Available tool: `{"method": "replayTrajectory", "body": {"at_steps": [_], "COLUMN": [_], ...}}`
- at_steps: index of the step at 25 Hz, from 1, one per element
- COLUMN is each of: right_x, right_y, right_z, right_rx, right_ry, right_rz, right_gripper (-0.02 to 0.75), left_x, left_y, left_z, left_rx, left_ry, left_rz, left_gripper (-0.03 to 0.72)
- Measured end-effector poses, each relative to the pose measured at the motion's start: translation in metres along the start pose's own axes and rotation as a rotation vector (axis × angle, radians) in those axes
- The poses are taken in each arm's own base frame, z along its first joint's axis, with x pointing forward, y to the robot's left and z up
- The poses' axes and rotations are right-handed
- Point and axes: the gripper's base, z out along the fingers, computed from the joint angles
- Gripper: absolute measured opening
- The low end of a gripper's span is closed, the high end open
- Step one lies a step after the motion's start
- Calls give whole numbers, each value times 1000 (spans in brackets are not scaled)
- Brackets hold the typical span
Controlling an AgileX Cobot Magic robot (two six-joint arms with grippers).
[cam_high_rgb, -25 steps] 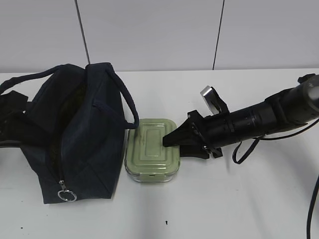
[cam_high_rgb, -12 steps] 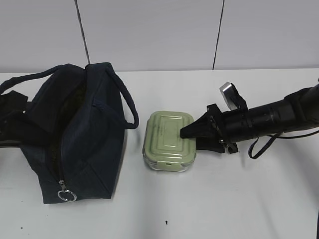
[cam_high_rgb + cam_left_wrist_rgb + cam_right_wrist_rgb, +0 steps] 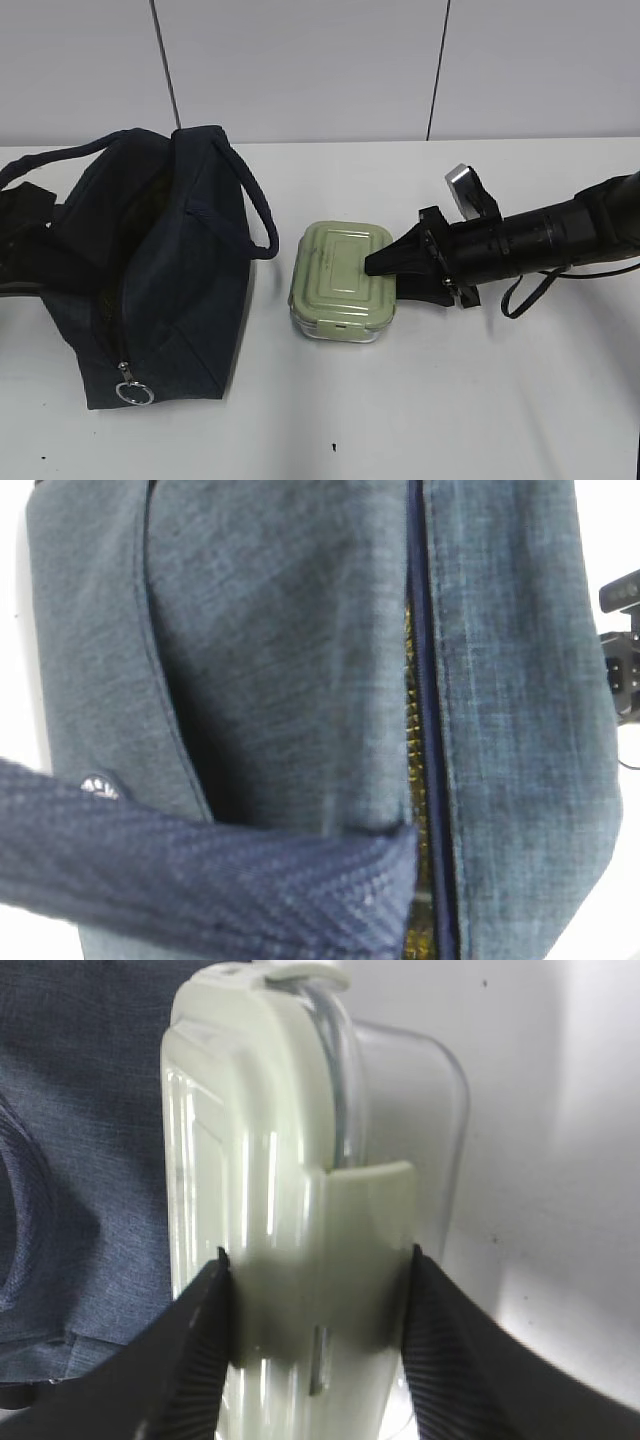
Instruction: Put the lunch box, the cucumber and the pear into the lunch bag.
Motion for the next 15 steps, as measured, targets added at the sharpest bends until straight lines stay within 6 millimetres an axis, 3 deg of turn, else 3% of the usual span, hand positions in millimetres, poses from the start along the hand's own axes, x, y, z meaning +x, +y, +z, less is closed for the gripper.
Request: {"method": "replayTrajectory", "body": {"at_steps": [5, 15], "right_x": [-2, -14], "right_y": [8, 57], "right_z": [-3, -25], "right_rx": [-3, -34], "right_ry": [-9, -78], "right_rz": [-19, -114], "right_gripper": [377, 377], "left_x": [0, 0], "left_y": [0, 0], "left_z": [0, 0], "left_rx": [0, 0], "left_ry": [0, 0], "left_rz": [0, 0], "left_gripper": [-15, -15]}}
